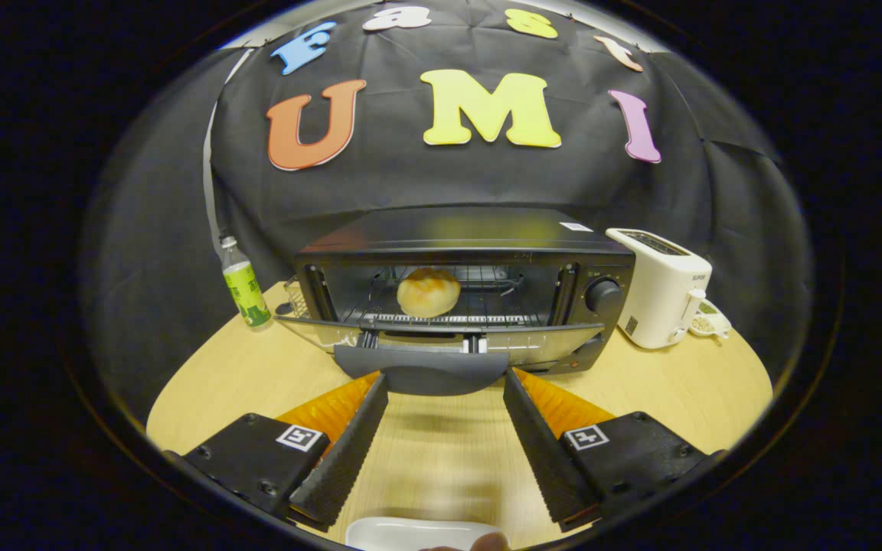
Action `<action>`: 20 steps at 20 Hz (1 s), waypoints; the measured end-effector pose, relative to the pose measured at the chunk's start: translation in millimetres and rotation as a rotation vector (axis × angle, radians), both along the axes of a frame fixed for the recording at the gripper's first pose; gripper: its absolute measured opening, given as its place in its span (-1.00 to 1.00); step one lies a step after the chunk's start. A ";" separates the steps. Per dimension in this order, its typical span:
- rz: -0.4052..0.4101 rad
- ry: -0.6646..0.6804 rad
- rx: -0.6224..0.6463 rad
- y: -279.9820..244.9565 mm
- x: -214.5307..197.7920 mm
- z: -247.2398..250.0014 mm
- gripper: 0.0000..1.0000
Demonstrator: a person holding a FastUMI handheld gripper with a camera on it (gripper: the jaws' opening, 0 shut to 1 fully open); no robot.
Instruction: Open the toaster oven, put the food inside, and close the toaster oven door.
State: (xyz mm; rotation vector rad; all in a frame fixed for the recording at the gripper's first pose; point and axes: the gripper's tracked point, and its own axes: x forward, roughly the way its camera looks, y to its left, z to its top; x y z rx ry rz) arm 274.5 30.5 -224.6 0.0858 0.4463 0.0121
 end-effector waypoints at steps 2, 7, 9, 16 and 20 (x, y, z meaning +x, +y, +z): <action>-0.006 -0.021 0.005 -2.1 6.4 4.6 0.99; -0.003 -0.075 -0.003 -1.0 20.7 21.5 0.99; -0.011 -0.093 0.017 -0.4 21.4 29.2 0.99; -0.025 -0.187 0.016 -12.7 -16.1 75.9 1.00; -0.022 -0.298 -0.020 -18.7 -67.9 124.5 1.00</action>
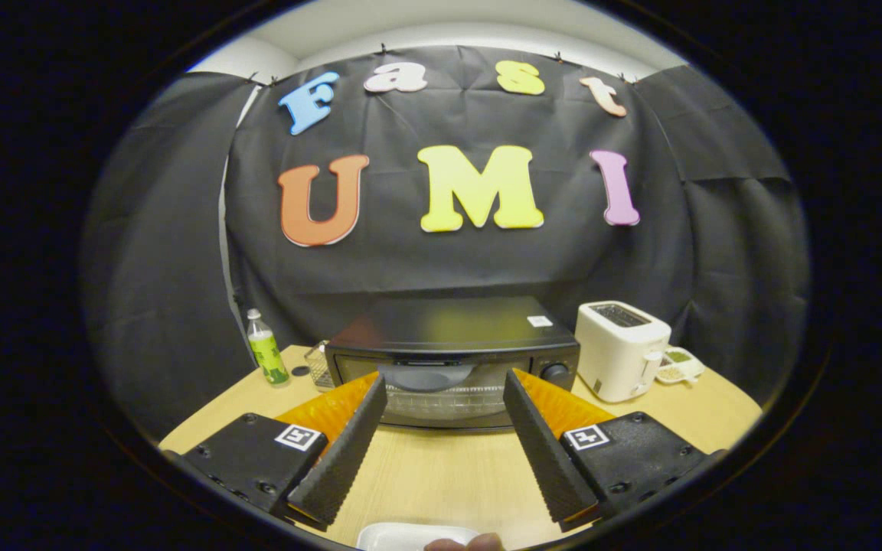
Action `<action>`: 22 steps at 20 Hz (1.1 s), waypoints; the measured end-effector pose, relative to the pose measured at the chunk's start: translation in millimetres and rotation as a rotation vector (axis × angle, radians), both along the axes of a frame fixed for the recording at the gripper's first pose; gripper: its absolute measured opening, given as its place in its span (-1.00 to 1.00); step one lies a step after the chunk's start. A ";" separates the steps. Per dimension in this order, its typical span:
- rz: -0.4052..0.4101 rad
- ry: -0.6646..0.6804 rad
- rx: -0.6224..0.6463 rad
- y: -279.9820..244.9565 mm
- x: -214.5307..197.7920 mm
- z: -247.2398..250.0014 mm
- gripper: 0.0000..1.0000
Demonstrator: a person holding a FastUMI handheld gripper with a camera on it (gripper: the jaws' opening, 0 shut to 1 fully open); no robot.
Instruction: Open the toaster oven, put the food inside, and close the toaster oven door.
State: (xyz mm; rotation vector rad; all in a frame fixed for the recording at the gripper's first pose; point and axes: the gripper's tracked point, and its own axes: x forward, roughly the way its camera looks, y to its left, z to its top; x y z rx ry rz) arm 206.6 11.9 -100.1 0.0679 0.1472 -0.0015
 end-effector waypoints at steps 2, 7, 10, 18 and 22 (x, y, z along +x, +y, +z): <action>0.014 -0.027 -0.004 4.2 -31.4 16.4 1.00; 0.025 -0.055 -0.012 6.0 -107.7 47.2 1.00; 0.025 -0.106 -0.021 8.2 -147.2 72.2 1.00; 0.026 -0.071 0.066 9.9 -225.0 37.3 0.99; 0.030 -0.035 0.022 8.1 -239.5 11.5 0.99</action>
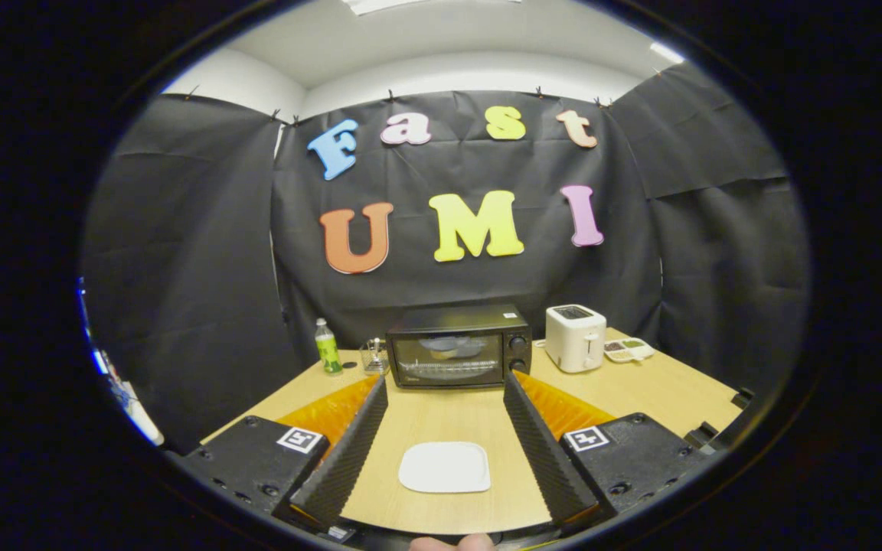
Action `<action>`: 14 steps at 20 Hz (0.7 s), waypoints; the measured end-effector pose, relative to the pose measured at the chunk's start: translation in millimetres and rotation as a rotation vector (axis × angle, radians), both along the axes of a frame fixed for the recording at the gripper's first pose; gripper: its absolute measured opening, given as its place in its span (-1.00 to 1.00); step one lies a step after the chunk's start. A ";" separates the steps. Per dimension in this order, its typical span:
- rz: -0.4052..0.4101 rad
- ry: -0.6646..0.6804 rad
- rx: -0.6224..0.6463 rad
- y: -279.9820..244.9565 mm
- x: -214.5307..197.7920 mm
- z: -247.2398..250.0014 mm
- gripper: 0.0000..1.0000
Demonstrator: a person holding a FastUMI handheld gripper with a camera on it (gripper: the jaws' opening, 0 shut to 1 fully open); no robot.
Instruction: Open the toaster oven, put the food inside, and close the toaster oven door.
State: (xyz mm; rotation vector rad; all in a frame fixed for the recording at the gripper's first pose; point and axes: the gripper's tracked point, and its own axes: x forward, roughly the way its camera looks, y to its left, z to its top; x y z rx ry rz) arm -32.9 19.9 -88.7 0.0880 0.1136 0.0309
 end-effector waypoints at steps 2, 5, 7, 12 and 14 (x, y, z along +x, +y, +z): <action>0.007 0.010 -0.015 1.8 -1.3 -8.4 0.99; 0.016 0.011 -0.013 3.0 -0.9 -9.3 0.99; 0.018 0.015 -0.007 3.9 0.9 -11.2 0.99; 0.012 0.037 0.007 1.4 7.5 -18.3 0.99; 0.006 0.032 0.001 0.3 8.2 -17.4 0.99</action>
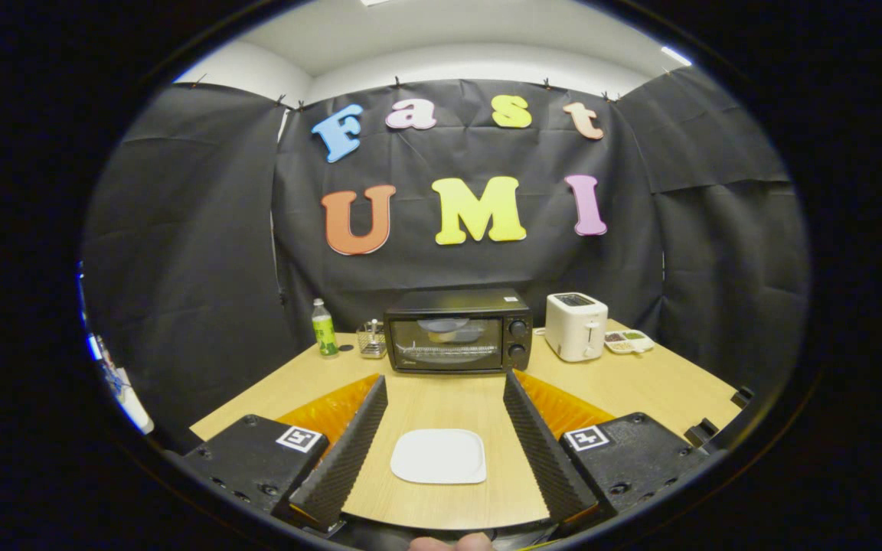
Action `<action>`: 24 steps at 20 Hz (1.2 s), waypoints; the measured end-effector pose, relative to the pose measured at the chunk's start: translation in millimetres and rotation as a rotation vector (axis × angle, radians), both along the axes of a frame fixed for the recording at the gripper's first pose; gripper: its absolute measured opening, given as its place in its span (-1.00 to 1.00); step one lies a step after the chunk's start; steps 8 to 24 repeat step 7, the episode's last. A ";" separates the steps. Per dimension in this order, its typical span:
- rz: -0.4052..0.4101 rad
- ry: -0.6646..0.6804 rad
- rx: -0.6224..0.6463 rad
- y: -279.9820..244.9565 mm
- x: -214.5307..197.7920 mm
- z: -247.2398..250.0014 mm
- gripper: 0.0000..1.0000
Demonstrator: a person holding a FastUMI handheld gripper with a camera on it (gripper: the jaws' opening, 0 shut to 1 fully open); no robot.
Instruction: Open the toaster oven, put the food inside, and close the toaster oven door.
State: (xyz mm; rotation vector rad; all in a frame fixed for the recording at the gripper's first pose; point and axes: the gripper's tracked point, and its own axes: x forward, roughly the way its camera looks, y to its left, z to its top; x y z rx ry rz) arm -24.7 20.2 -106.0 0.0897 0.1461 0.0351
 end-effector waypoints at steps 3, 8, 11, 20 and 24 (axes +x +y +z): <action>0.017 0.003 0.000 6.1 -0.2 -1.6 0.99; 0.024 0.002 -0.004 6.8 0.4 -2.2 0.99; 0.024 0.002 -0.004 6.8 0.4 -2.2 0.99; 0.024 0.002 -0.004 6.8 0.4 -2.2 0.99; 0.024 0.002 -0.004 6.8 0.4 -2.2 0.99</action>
